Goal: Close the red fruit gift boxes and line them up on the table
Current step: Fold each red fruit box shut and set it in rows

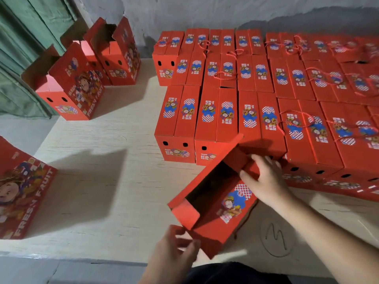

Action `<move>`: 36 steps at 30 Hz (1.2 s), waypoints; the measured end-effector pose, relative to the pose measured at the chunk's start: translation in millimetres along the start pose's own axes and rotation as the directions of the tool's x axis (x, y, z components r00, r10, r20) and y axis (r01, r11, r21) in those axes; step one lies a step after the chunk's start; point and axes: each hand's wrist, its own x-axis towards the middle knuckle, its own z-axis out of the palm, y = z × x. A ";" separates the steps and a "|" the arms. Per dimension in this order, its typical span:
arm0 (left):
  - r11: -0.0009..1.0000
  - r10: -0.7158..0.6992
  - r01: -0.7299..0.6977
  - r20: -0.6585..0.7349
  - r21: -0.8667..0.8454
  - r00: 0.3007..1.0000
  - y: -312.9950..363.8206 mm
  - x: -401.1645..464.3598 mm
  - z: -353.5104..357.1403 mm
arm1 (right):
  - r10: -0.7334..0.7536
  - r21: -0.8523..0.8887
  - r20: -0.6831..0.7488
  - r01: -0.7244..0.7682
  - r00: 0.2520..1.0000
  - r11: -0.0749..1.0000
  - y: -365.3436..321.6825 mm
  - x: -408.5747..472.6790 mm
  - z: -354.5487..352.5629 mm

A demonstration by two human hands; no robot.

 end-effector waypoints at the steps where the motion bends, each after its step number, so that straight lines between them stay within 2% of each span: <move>1: 1.000 -0.013 0.012 0.107 0.010 0.994 2.1 -2.9 7.5 | -0.032 -0.063 0.026 0.034 0.999 0.997 -2.3 9.9 0.7; 3: 0.993 0.014 -0.044 0.253 0.111 0.967 8.0 -5.0 25.3 | -0.060 -0.171 0.085 0.074 0.995 0.982 -8.2 25.0 4.5; 5: 0.975 0.041 -0.100 0.278 0.200 0.960 8.9 -2.2 37.9 | -0.086 -0.253 0.120 0.115 0.989 0.961 -12.5 35.1 7.8; 8: 0.944 -0.006 -0.120 0.381 0.306 0.924 21.4 -9.8 44.0 | -0.143 -0.215 0.183 0.182 0.973 0.960 -11.1 40.3 3.2; 9: 0.930 0.010 -0.169 0.439 0.326 0.898 20.3 -16.9 39.4 | -0.171 -0.199 0.193 0.209 0.966 0.957 -9.9 37.3 0.2; 11: 0.902 0.127 -0.326 0.547 0.284 0.828 34.7 -23.9 28.0 | -0.232 -0.198 0.171 0.264 0.958 0.944 -8.3 26.3 -2.4; 12: 0.887 0.257 -0.422 0.562 0.185 0.786 40.6 -27.2 20.0 | -0.249 -0.214 0.157 0.279 0.956 0.936 -7.8 20.9 -2.4; 14: 0.859 0.437 -0.507 0.417 0.069 0.797 55.4 -27.2 -0.4 | -0.216 -0.251 0.184 0.259 0.959 0.933 -6.6 13.2 -0.8; 15: 0.791 0.589 -0.612 0.254 0.012 0.767 58.0 -27.6 -15.5 | -0.194 -0.253 0.217 0.247 0.957 0.935 -7.2 11.2 -0.1; 17: 0.669 0.742 -0.734 -0.040 0.117 0.669 52.6 -21.9 -40.0 | -0.195 -0.215 0.276 0.259 0.941 0.942 -12.1 11.1 0.8; 18: 0.692 0.715 -0.701 -0.028 0.172 0.699 47.8 -18.0 -46.5 | -0.215 -0.194 0.301 0.281 0.929 0.940 -16.9 12.3 2.6; 19: 0.754 0.639 -0.636 0.041 0.164 0.768 40.0 -16.7 -48.8 | -0.238 -0.192 0.331 0.312 0.913 0.930 -24.0 13.9 5.4; 20: 0.787 0.591 -0.600 0.101 0.144 0.800 34.5 -12.1 -36.0 | -0.261 -0.212 0.364 0.352 0.894 0.912 -31.9 15.1 9.5; 21: 0.794 0.581 -0.595 0.134 0.122 0.803 25.9 -12.0 -26.3 | -0.279 -0.243 0.397 0.393 0.875 0.887 -40.0 15.2 14.9; 22: 0.773 0.612 -0.621 0.102 0.129 0.784 22.1 -11.9 -13.3 | -0.284 -0.274 0.415 0.417 0.864 0.867 -47.2 13.4 20.2; 24: 0.778 0.623 -0.619 -0.005 0.109 0.782 21.1 -14.6 3.1 | -0.241 -0.312 0.393 0.375 0.887 0.873 -56.1 -0.1 31.0; 26: 0.809 0.587 -0.588 -0.036 -0.005 0.809 23.0 -16.4 6.6 | -0.107 -0.284 0.333 0.207 0.937 0.936 -58.6 -23.3 41.1; 28: 0.821 0.571 -0.571 -0.022 0.003 0.821 26.1 -16.8 2.9 | 0.029 -0.180 0.286 0.024 0.958 0.983 -58.0 -44.6 47.5; 30: 0.816 0.573 -0.573 0.021 0.079 0.819 29.3 -17.2 -0.5 | 0.067 0.031 0.222 -0.075 0.973 0.997 -54.5 -54.0 46.4; 34: 0.795 0.587 -0.598 0.121 0.103 0.801 37.8 -11.5 -6.3 | 0.051 0.260 0.196 -0.102 0.979 0.960 -51.5 -54.4 34.3; 36: 0.793 0.589 -0.601 0.132 0.097 0.798 39.3 -7.6 -5.9 | 0.036 0.409 0.188 -0.111 0.981 0.906 -53.2 -56.6 26.3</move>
